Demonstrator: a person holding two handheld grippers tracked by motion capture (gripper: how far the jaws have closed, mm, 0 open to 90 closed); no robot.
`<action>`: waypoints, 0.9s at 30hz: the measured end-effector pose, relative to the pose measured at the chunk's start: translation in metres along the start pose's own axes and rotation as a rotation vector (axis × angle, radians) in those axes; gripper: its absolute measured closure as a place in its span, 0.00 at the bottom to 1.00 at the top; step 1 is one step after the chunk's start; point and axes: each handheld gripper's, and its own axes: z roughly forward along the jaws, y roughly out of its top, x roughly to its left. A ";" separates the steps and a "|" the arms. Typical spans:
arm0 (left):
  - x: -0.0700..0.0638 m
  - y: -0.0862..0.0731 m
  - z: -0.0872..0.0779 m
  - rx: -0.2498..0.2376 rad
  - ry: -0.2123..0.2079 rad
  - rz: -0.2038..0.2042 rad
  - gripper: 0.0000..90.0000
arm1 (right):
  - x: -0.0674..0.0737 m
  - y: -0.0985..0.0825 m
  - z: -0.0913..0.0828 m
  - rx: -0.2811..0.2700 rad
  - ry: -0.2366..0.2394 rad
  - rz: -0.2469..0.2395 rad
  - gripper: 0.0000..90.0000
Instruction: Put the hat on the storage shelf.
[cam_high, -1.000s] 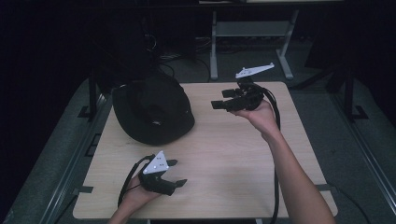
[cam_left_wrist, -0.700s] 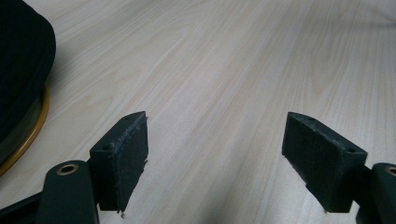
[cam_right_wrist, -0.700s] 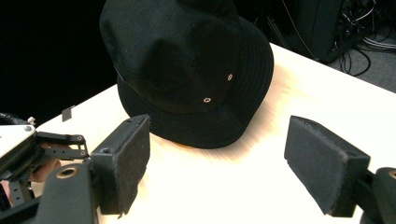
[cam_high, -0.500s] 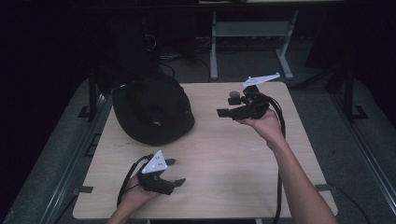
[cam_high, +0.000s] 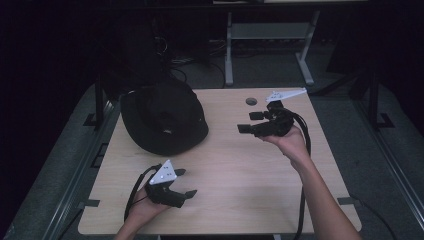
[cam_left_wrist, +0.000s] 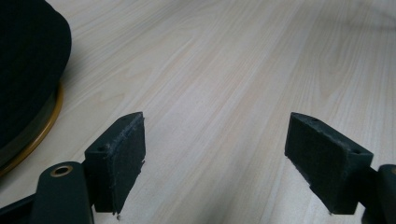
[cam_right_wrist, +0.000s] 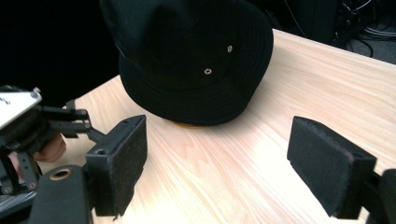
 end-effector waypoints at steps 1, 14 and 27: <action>0.000 0.000 -0.001 0.001 0.001 0.000 0.22 | 0.000 -0.002 0.000 0.001 0.001 0.002 0.22; 0.000 0.000 -0.003 -0.002 0.011 -0.004 0.21 | -0.003 -0.031 -0.008 0.029 -0.015 0.021 0.21; 0.001 -0.001 -0.004 -0.001 0.018 -0.007 0.21 | -0.006 -0.056 -0.016 0.029 -0.025 0.055 0.21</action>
